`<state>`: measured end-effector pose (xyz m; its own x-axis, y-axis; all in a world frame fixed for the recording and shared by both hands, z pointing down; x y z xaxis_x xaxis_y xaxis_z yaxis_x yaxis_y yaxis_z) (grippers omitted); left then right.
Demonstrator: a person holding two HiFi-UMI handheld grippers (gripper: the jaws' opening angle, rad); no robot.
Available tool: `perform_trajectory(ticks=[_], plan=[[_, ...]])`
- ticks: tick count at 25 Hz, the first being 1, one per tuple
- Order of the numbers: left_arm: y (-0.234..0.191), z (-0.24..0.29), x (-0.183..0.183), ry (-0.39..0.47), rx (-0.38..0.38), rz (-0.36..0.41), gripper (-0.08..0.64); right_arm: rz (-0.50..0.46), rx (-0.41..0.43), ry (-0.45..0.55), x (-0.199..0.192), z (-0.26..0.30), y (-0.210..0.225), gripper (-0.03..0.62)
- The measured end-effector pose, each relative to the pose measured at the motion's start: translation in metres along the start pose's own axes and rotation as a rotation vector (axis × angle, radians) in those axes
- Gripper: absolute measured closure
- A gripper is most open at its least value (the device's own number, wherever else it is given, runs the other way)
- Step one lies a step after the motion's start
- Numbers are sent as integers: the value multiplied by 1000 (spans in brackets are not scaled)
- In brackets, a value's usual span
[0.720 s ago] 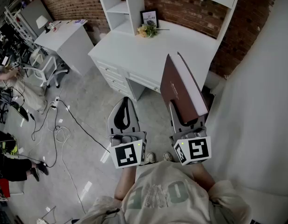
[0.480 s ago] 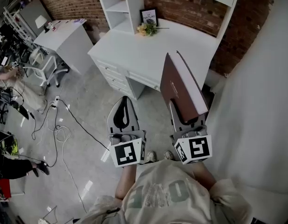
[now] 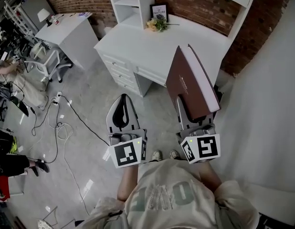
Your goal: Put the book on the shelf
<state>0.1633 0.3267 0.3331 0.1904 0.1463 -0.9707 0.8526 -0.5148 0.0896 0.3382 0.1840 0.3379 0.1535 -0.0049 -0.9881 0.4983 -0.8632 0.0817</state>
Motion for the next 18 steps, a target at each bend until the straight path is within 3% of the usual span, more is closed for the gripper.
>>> perform_trajectory(ticks=[7, 18], plan=[[-53, -2, -14, 5, 56, -1, 548, -16, -14, 16, -6, 17, -25, 439], [-67, 34, -32, 13, 52, -6, 548, -48, -38, 43, -9, 54, -10, 439]])
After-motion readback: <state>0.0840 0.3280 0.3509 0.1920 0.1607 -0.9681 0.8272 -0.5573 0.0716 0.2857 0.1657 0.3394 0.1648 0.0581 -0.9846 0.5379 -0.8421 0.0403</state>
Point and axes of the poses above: the fingertips, and each gripper's own axes: z forward along the fingers, y to its right, x out of its top, the point moved 8 cm from there along -z, backward along the fingers, and after that the axes turned 4 degrees about z, right-handed, at the moved point
